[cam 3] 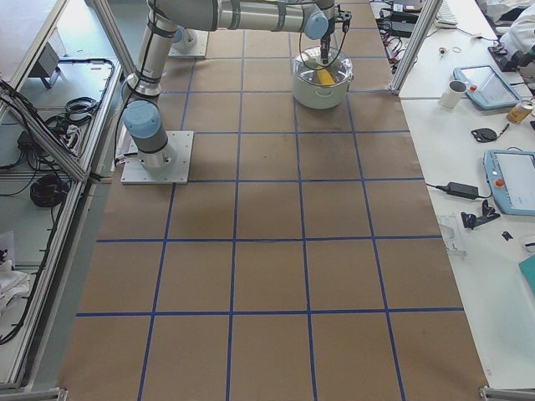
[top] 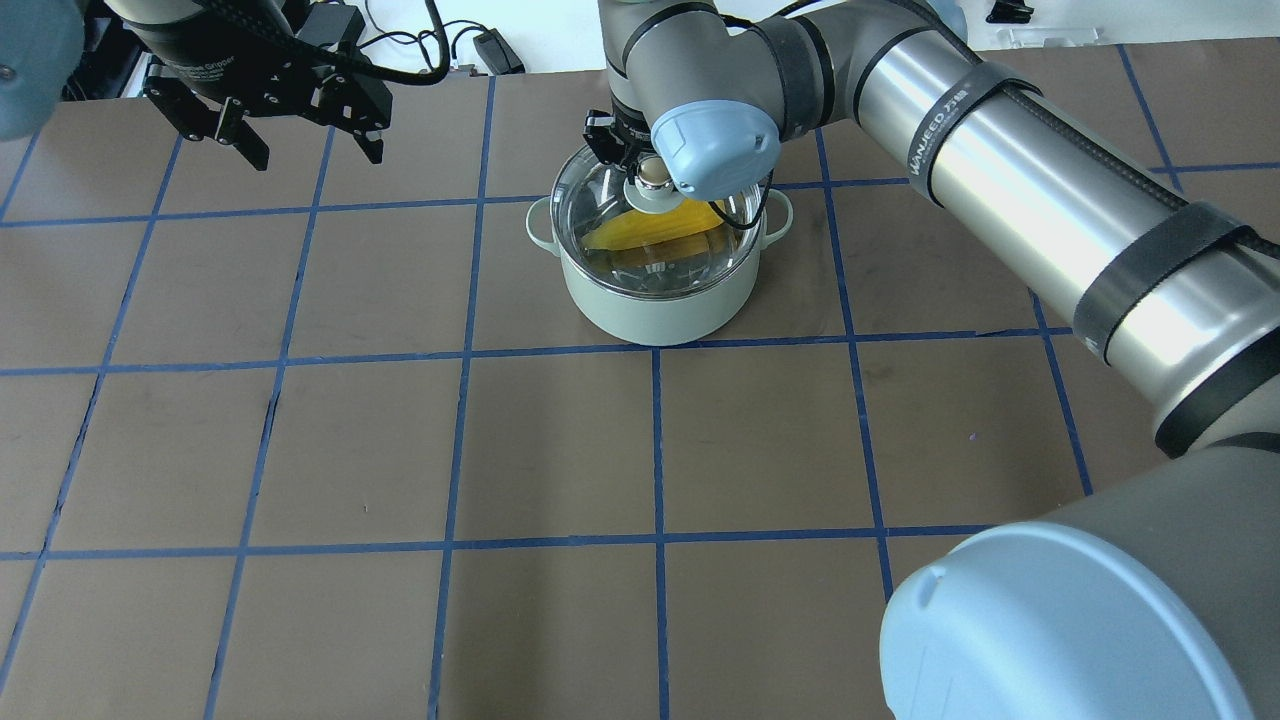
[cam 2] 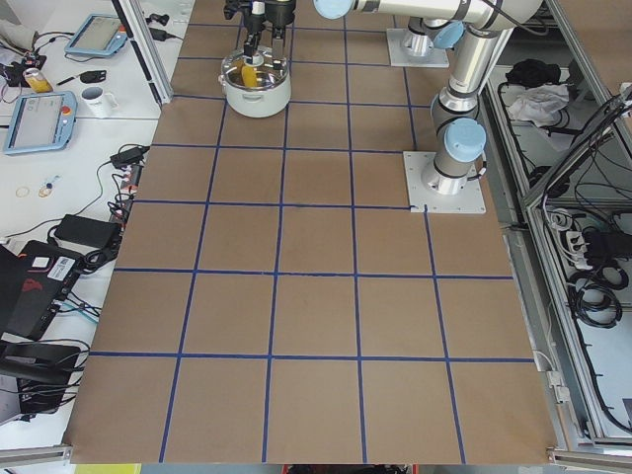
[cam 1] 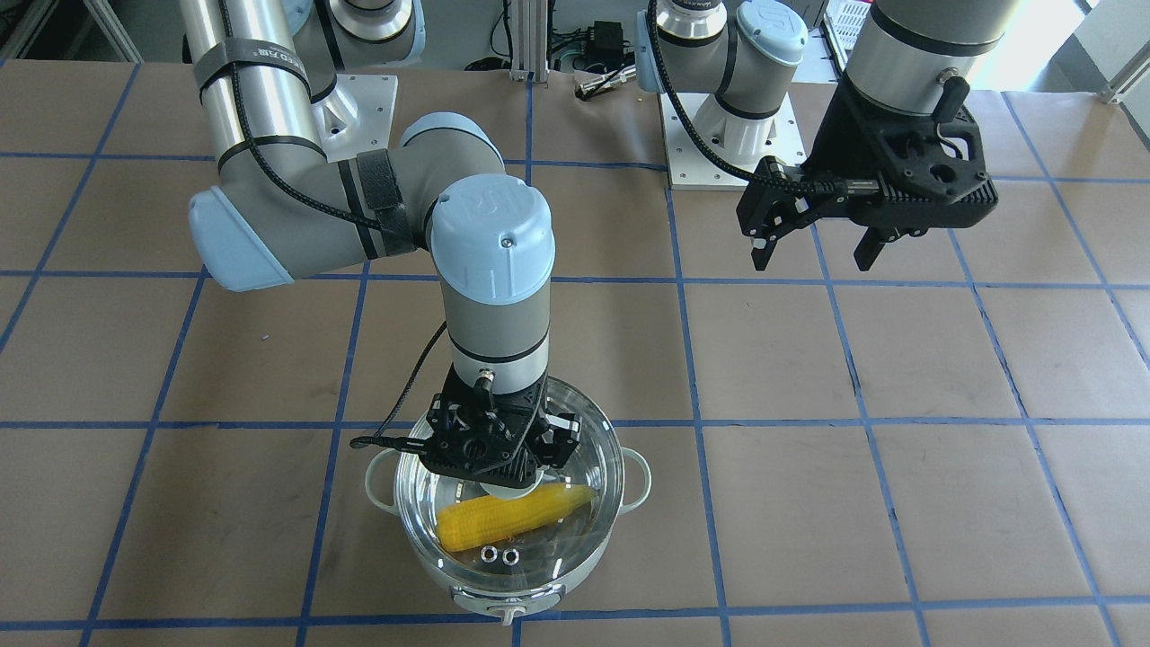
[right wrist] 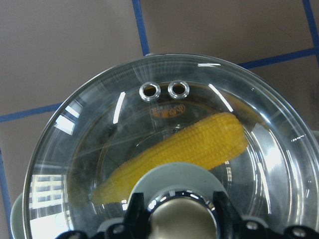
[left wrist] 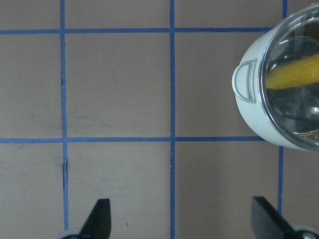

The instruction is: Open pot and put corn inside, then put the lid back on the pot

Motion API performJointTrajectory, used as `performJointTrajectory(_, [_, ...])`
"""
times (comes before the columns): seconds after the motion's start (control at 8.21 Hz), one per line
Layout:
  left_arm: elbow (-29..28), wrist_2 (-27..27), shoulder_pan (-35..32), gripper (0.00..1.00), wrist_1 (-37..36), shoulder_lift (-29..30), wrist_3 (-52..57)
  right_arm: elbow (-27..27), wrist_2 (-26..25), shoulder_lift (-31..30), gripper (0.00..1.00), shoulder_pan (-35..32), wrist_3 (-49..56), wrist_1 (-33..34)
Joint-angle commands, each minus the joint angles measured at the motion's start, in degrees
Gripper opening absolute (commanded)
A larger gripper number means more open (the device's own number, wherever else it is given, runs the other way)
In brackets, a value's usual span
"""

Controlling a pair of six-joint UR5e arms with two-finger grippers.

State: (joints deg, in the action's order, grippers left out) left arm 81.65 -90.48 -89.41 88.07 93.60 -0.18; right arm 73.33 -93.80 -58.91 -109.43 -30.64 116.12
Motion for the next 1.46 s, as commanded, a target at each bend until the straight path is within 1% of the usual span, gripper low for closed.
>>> performJointTrajectory(0.0, [0.0,0.0,0.0,1.0,0.0,0.0,0.0,0.1,-0.2,-0.1,0.26,0.0,0.1,0.2])
performJointTrajectory(0.37, [0.0,0.0,0.0,1.0,0.0,0.0,0.0,0.3,-1.4,0.0,0.25,0.0,0.1,0.9])
performJointTrajectory(1.34, [0.0,0.0,0.0,1.0,0.0,0.0,0.0,0.3,-1.1,0.1,0.26,0.0,-0.8,0.6])
